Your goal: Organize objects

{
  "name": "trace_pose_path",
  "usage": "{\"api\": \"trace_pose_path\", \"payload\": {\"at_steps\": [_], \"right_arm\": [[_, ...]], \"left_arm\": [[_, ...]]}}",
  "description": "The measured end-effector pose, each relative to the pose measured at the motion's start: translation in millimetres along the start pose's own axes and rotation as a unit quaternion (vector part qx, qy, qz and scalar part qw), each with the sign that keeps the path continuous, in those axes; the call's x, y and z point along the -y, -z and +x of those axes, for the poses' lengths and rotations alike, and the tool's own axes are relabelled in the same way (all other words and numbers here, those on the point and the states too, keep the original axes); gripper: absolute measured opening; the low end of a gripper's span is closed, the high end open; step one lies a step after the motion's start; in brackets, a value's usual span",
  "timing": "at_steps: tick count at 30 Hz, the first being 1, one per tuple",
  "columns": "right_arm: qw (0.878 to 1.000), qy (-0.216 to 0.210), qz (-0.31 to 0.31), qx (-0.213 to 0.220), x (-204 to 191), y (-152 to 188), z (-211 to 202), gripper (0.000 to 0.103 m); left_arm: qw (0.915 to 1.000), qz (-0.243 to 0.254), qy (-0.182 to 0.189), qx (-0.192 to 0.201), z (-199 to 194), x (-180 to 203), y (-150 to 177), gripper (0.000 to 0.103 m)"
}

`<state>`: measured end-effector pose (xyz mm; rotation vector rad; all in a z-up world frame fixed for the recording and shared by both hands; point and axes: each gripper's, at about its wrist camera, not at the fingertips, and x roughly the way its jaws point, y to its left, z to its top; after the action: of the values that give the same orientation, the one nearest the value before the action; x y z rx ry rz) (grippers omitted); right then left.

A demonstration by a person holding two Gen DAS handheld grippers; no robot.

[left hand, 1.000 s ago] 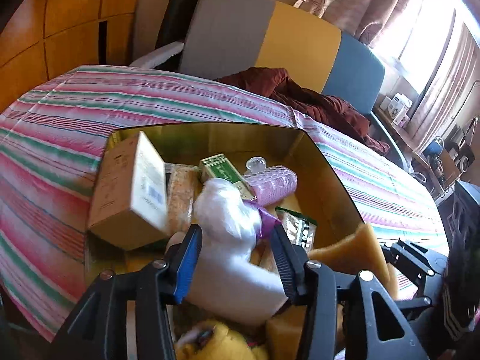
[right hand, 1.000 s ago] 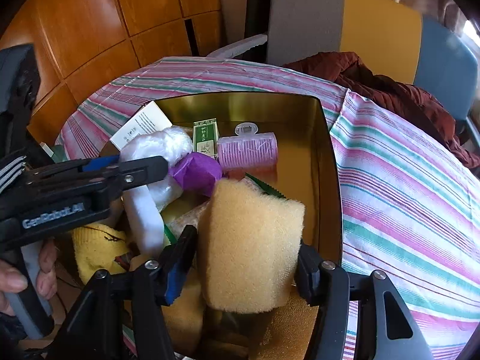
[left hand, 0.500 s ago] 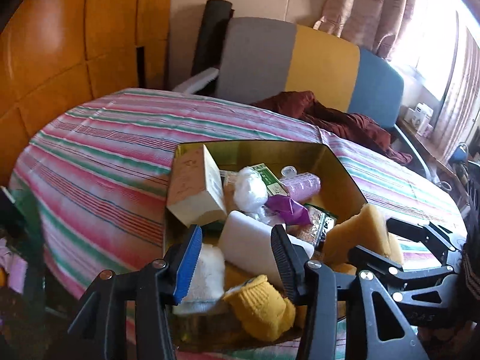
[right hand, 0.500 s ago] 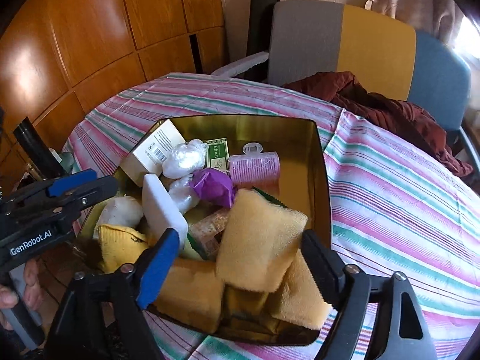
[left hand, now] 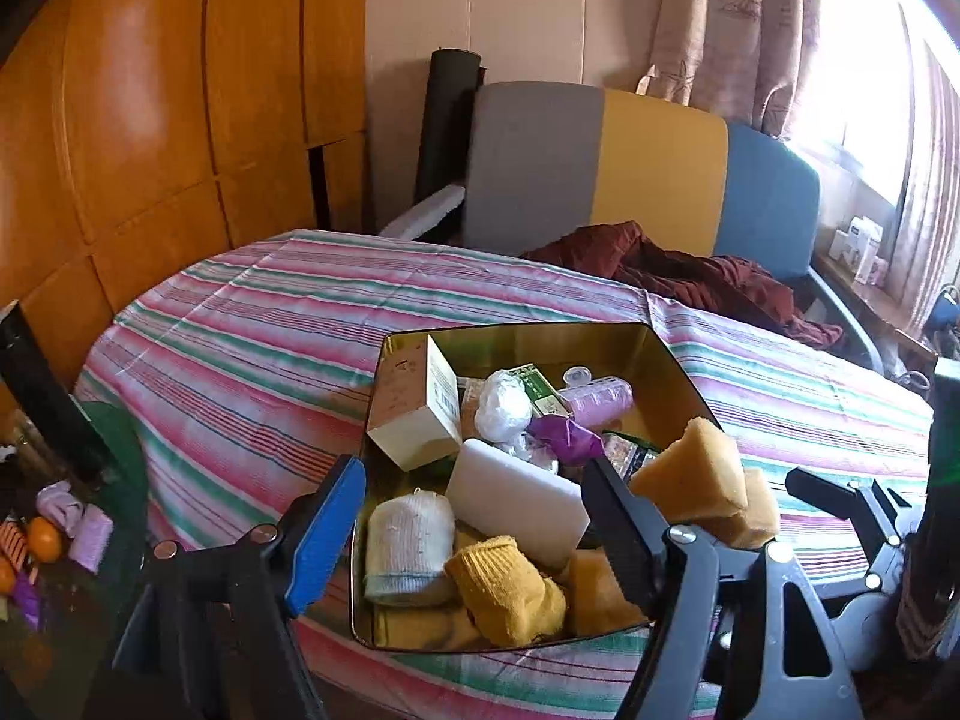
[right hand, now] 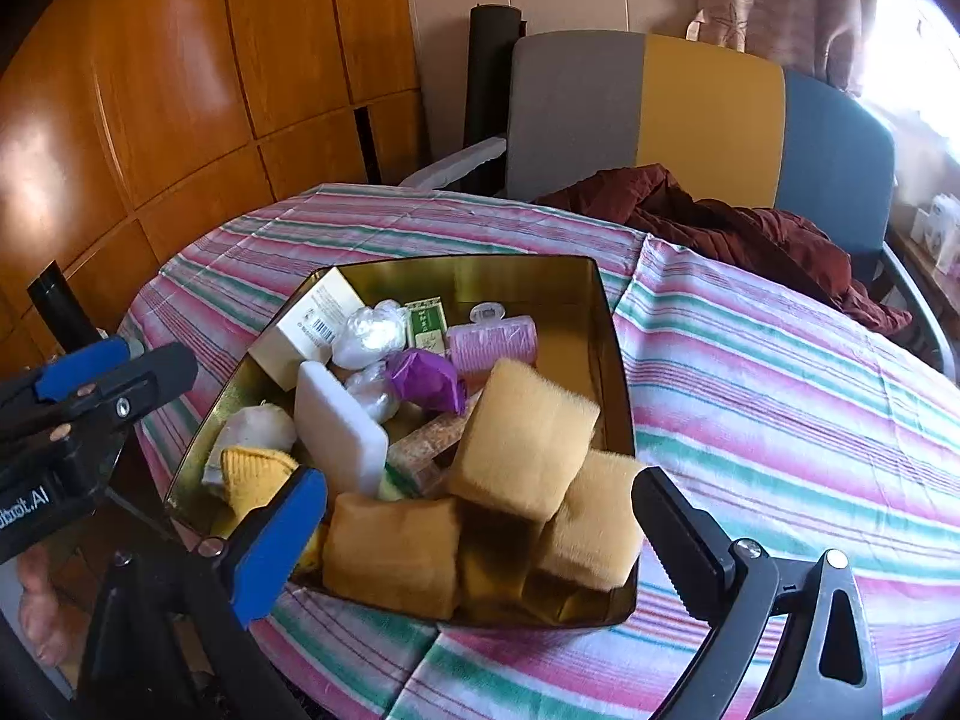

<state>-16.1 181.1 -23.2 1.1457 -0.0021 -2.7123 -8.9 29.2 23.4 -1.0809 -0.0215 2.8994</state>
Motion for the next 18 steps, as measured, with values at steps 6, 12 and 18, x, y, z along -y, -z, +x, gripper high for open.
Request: {"api": "trace_pose_path", "payload": {"at_steps": [6, 12, 18], "right_arm": [[1.000, -0.001, 0.009, 0.002, 1, 7, -2, 0.103], [1.000, -0.001, 0.016, 0.004, 5, 8, -4, 0.103], [1.000, 0.001, 0.014, 0.002, 3, 9, -4, 0.103]], "left_arm": [[0.9994, 0.012, -0.026, 0.021, -11, 10, 7, 0.076], [0.9997, -0.002, 0.025, -0.006, -6, 10, 10, 0.076], [0.9998, -0.005, 0.017, 0.004, -5, 10, 14, 0.075]]}}
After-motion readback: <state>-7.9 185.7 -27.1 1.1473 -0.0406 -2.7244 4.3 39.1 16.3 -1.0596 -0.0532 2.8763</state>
